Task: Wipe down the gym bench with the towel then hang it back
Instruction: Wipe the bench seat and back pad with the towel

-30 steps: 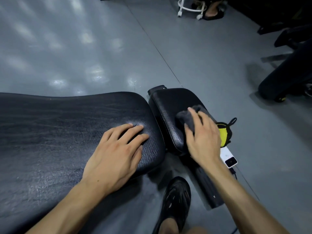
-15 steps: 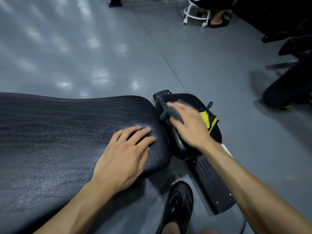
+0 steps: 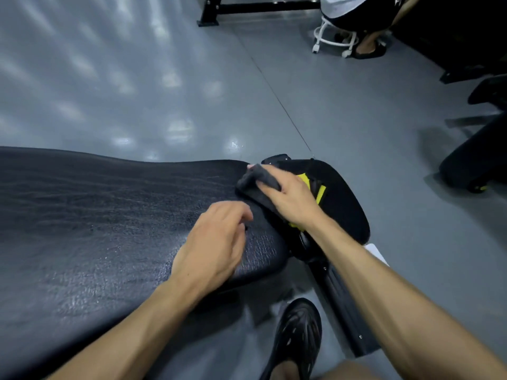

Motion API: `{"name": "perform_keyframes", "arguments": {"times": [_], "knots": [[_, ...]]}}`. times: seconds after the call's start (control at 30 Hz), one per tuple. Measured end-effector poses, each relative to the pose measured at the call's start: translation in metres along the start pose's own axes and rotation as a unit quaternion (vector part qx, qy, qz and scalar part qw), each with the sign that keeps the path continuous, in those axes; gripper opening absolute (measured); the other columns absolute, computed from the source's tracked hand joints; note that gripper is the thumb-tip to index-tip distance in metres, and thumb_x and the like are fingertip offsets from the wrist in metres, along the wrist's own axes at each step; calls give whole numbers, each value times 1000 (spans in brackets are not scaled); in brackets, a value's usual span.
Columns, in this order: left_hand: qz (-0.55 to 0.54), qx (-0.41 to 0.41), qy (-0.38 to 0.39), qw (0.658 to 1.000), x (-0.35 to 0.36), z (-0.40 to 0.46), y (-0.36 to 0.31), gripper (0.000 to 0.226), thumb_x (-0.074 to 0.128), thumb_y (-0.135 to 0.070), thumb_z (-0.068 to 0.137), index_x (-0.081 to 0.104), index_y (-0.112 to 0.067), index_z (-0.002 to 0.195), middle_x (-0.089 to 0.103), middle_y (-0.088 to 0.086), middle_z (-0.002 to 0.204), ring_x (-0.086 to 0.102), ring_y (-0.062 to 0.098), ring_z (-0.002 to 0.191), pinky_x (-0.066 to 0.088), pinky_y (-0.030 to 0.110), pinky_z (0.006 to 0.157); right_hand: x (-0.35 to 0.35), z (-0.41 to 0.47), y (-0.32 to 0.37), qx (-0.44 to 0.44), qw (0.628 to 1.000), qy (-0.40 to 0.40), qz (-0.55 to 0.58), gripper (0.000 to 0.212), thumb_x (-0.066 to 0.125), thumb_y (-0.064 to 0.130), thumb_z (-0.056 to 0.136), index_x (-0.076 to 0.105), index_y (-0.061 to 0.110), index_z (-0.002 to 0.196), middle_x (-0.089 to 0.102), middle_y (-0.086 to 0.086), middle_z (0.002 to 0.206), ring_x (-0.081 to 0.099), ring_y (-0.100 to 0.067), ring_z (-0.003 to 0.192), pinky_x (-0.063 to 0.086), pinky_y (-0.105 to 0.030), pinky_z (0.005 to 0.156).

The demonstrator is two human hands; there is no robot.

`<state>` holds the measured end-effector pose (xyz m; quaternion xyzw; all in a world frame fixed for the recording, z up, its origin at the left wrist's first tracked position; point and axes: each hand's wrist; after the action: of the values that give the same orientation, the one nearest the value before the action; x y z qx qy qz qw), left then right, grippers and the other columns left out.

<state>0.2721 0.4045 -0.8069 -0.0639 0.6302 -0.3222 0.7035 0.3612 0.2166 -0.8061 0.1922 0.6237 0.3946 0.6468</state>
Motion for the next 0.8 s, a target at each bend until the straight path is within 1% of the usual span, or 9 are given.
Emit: {"name": "perform_keyframes", "arguments": {"times": [0.1,0.2,0.3,0.4,0.47,0.53,0.63,0.73,0.8], "knots": [[-104,-77,-126,984,-13,0,-5,29,51,13,85,58,-11,100,55,1,105,54,23,101,45,35,94,18,-47,19,-72,997,42,8,45,66,2,90,68,14,133,67,2,137,58,-15,132,37,-27,114],[-121,-95,-163,975,-32,2,-5,33,47,15,88,60,-9,105,57,1,107,55,16,101,38,12,92,26,-98,34,-132,986,99,-11,66,68,-1,79,62,23,140,59,8,147,48,-11,142,27,-27,119],[-128,-106,-154,974,-54,6,-2,33,45,10,92,62,-14,108,60,-2,109,54,5,100,34,3,87,24,-92,24,-140,979,129,-72,72,62,3,82,53,29,148,52,11,153,41,-8,147,20,-35,124],[-125,-110,-139,976,-76,5,3,33,45,7,94,64,-16,110,64,-4,112,57,5,103,36,4,88,18,-30,36,-63,991,66,-96,43,56,20,102,56,22,145,59,3,148,49,-18,140,24,-43,123],[-107,-113,-111,982,-90,1,8,33,45,4,96,64,-16,112,65,-4,114,60,9,107,39,10,89,20,5,51,-14,995,11,-101,31,52,26,105,62,18,134,68,-4,132,58,-28,127,37,-45,111],[-75,-111,-70,989,-105,-3,15,34,44,2,96,65,-17,115,66,-6,115,60,8,109,38,5,89,31,10,64,-27,996,-8,-84,26,55,24,104,66,18,127,70,-5,123,61,-31,120,45,-44,101],[-42,-105,-43,993,-129,-6,22,36,44,3,96,65,-18,115,68,-6,113,61,6,106,34,-3,86,58,-32,74,-123,987,81,-67,43,64,15,96,63,18,138,64,-3,142,55,-25,136,39,-40,115],[-29,-103,-5,994,-152,-8,23,37,43,3,96,66,-19,116,69,-7,111,64,7,103,39,3,85,72,-79,81,-240,949,196,-53,71,57,9,79,52,28,147,50,6,156,43,-15,147,27,-33,120],[-10,-89,24,996,-166,-15,21,39,44,4,94,66,-21,115,70,-9,110,64,6,101,42,9,86,62,-62,75,-259,939,213,-78,72,56,6,81,49,29,149,49,7,156,42,-13,147,27,-36,120]]}}
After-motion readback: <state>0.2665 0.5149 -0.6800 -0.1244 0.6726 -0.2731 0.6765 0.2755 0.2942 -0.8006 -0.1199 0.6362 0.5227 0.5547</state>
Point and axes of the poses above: each hand's wrist, its own z-axis towards the middle knuckle, its own x-axis out of the palm, y = z × x
